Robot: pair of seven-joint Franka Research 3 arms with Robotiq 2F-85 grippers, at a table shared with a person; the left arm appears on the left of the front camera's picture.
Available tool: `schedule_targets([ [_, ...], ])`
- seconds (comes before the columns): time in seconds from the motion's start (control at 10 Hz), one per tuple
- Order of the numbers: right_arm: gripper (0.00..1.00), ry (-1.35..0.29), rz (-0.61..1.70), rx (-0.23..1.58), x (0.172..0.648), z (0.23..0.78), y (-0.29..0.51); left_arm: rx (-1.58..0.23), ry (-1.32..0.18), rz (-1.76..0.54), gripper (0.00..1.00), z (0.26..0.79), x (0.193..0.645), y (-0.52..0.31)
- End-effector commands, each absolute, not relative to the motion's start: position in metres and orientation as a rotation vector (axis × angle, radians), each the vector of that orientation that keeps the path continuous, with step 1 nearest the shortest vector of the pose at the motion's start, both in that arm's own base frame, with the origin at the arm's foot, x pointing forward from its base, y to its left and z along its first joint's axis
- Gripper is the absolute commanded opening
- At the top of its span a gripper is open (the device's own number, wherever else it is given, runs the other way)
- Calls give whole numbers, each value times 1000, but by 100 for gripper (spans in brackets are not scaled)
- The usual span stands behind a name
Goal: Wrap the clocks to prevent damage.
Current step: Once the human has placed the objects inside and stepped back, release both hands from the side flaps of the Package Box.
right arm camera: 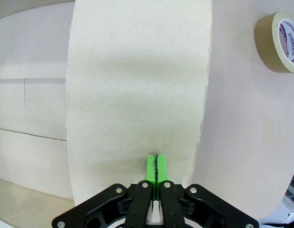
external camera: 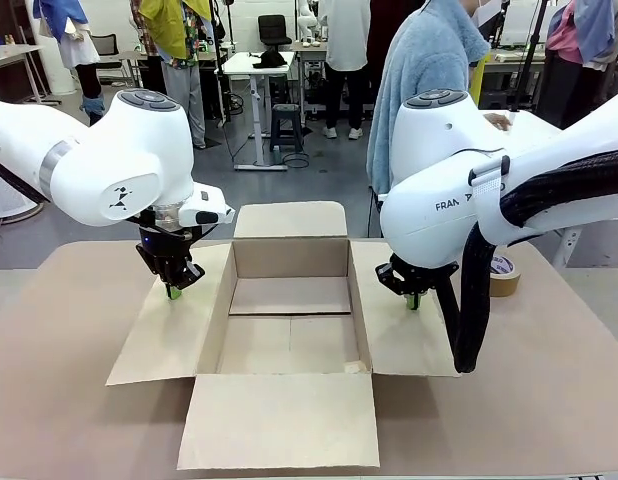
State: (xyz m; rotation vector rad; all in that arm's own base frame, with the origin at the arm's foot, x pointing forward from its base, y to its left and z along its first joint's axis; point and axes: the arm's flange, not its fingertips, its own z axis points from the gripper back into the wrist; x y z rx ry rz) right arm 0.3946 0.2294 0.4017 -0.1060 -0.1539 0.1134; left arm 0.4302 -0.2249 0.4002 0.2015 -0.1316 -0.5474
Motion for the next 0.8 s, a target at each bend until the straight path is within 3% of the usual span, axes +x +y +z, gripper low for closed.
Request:
schedule_targets([
  [0.0, 1, -150, 111, -109, 393, 399, 230, 206, -128, -548, 0, 400, 430, -224],
  [0.7, 1, -150, 111, -109, 393, 399, 230, 206, -128, -548, 0, 400, 430, -224],
])
